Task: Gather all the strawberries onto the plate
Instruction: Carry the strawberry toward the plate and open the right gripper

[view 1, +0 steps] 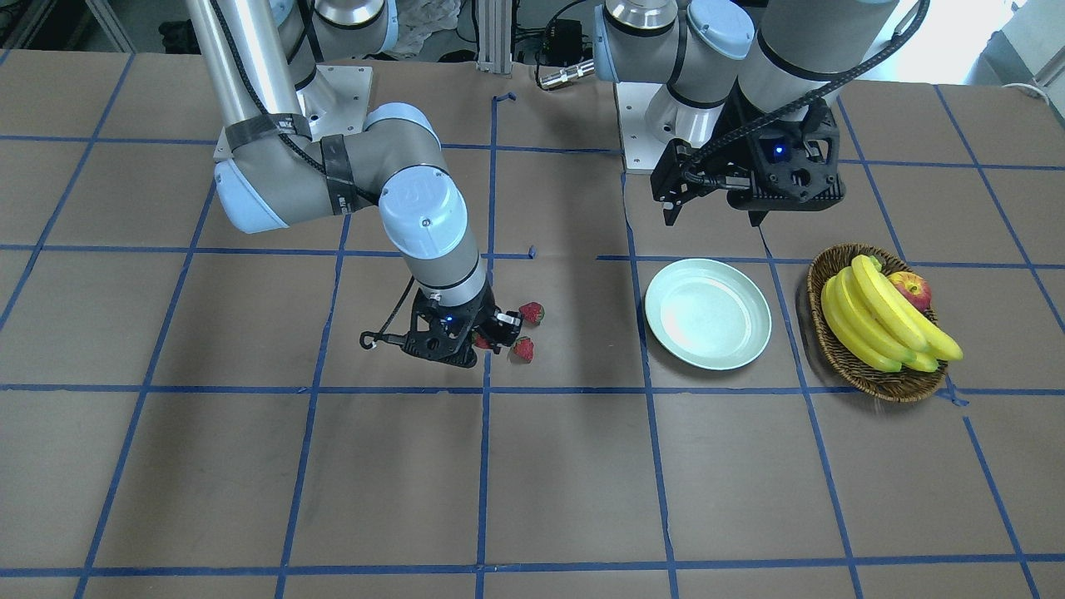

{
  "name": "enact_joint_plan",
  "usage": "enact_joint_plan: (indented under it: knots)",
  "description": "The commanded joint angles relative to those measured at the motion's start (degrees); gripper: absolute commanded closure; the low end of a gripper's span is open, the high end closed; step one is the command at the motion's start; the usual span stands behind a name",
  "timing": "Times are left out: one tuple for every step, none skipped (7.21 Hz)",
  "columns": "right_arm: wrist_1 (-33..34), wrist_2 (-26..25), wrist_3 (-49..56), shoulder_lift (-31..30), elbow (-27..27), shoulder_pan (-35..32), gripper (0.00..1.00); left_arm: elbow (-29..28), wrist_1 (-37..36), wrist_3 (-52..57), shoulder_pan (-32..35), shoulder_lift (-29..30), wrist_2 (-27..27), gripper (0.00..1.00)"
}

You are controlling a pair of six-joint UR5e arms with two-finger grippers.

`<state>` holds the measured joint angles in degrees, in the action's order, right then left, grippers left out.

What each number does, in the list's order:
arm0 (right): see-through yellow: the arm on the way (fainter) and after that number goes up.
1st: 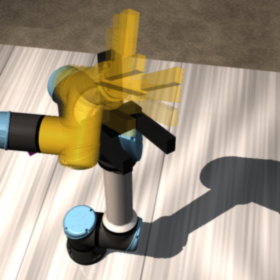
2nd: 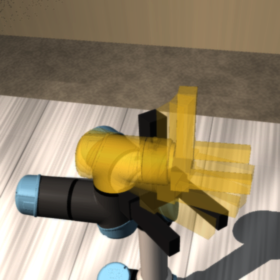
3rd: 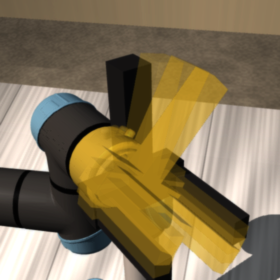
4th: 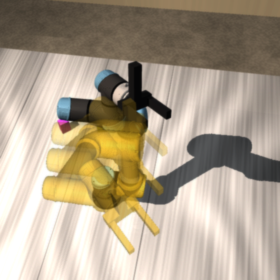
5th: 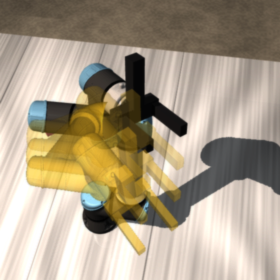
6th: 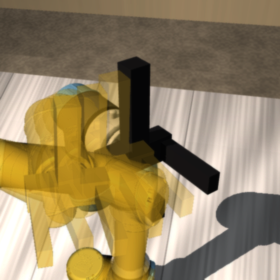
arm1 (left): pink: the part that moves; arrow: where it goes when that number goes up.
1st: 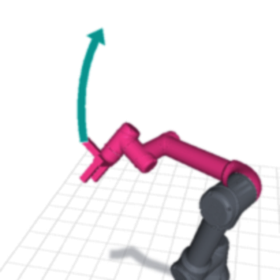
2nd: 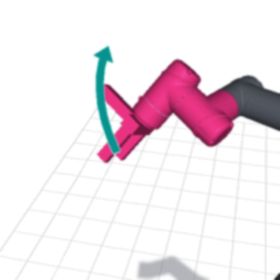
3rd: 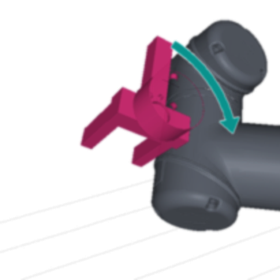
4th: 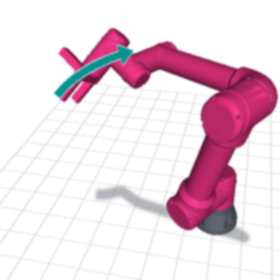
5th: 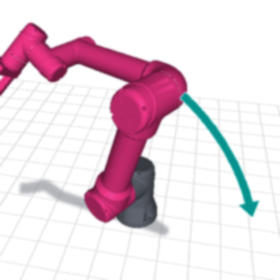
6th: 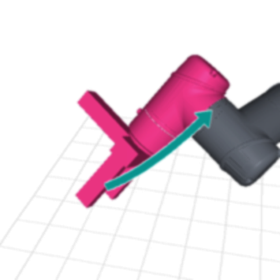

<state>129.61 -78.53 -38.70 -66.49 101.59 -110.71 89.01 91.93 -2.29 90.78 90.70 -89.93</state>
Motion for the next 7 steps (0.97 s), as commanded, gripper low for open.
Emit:
enact_joint_plan:
  knots:
    - [6.9, 0.5, -7.2, 2.8, -0.3, -6.3, 1.00, 0.0, 0.0, 0.2, 0.0, -0.5, -0.1, 0.00]
    - [11.6, -0.6, -10.1, 5.6, -0.3, -8.2, 1.00, 0.0, 0.0, 0.2, 0.0, -0.5, -0.1, 0.00]
    - [11.8, -0.9, -10.5, 6.4, -1.5, -8.7, 1.00, 0.0, 0.0, 0.2, 0.0, -0.5, -0.1, 0.00]
    - [11.7, -0.9, -12.3, 7.1, -2.6, -8.7, 1.00, 0.0, 0.0, 0.1, 0.0, -0.4, -0.1, 0.00]
    - [11.7, -0.6, -12.6, 7.3, -2.5, -8.7, 0.28, 0.0, 0.0, 0.2, 0.0, -0.4, -0.1, 0.00]
    - [11.2, -0.4, -12.3, 6.6, -2.1, -8.9, 0.00, 0.1, 0.0, 0.2, 0.0, -0.4, -0.2, 0.00]
    - [11.2, -1.0, -12.0, 4.8, -1.4, -8.9, 0.00, 0.1, 0.0, 0.2, 0.0, -0.4, -0.2, 0.00]
